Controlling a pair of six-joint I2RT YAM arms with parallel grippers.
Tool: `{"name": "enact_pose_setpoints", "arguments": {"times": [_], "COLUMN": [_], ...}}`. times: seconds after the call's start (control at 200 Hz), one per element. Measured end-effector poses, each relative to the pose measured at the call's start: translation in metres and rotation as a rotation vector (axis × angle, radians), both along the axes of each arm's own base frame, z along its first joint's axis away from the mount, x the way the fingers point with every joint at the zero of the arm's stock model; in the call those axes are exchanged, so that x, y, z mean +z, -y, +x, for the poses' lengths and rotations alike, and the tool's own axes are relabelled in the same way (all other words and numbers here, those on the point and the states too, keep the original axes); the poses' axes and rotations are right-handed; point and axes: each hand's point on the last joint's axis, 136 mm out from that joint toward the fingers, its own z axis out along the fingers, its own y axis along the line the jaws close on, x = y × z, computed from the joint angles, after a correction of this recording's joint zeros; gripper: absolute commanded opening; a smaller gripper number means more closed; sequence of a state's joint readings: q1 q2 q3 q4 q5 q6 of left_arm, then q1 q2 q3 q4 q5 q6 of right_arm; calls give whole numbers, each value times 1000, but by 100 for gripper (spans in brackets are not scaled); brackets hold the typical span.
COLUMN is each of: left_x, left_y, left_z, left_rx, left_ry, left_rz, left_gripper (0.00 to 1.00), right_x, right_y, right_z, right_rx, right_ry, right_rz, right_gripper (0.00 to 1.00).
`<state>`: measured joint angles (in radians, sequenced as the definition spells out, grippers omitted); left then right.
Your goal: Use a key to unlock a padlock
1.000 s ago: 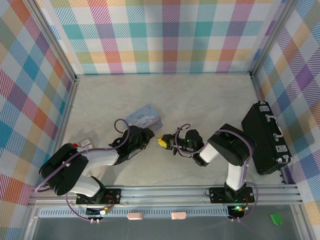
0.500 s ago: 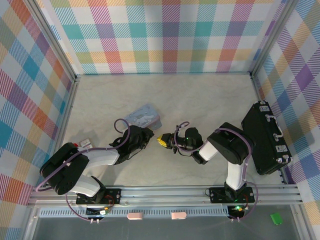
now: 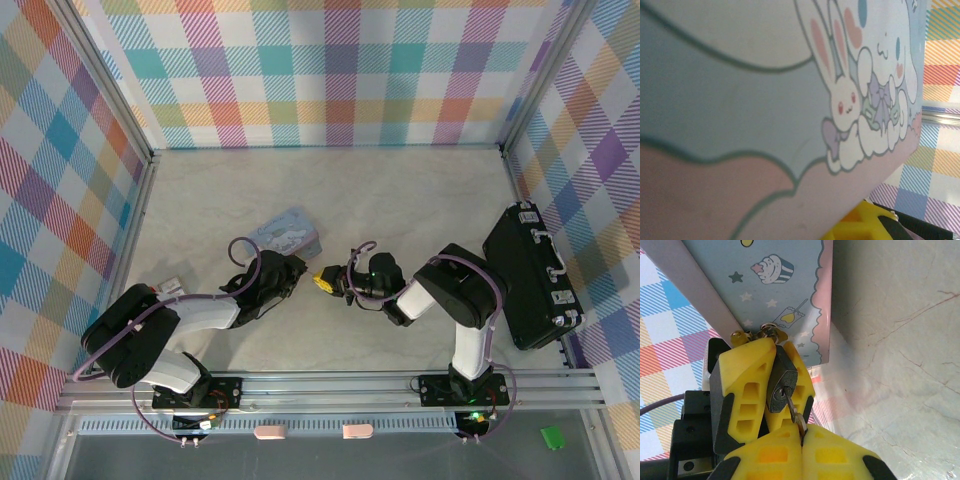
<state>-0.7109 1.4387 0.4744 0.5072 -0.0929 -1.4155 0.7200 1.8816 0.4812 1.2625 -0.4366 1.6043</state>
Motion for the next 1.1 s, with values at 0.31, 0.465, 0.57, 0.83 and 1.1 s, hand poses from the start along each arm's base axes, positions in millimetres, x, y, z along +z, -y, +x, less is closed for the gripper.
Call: {"name": "enact_pose_setpoints", "arguments": {"times": [0.31, 0.465, 0.57, 0.83, 1.1], "left_x": [3, 4, 3, 10, 18], "left_y": [-1, -1, 1, 6, 15], "left_z": [3, 3, 4, 10, 10], "left_rx": [14, 17, 17, 29, 19], "left_ry": [15, 20, 20, 39, 58], "left_rz": [-4, -6, -2, -2, -12], "left_gripper": [1, 1, 1, 1, 1], "right_x": [4, 5, 5, 10, 18], "right_y": [-1, -2, -2, -6, 4], "right_z": [2, 2, 2, 1, 5], "right_rx": [1, -1, 2, 34, 75], "right_ry": [-101, -139, -139, -124, -91], "right_rz": [53, 68, 70, 88, 111], "right_gripper": [0, 0, 0, 0, 0]}}
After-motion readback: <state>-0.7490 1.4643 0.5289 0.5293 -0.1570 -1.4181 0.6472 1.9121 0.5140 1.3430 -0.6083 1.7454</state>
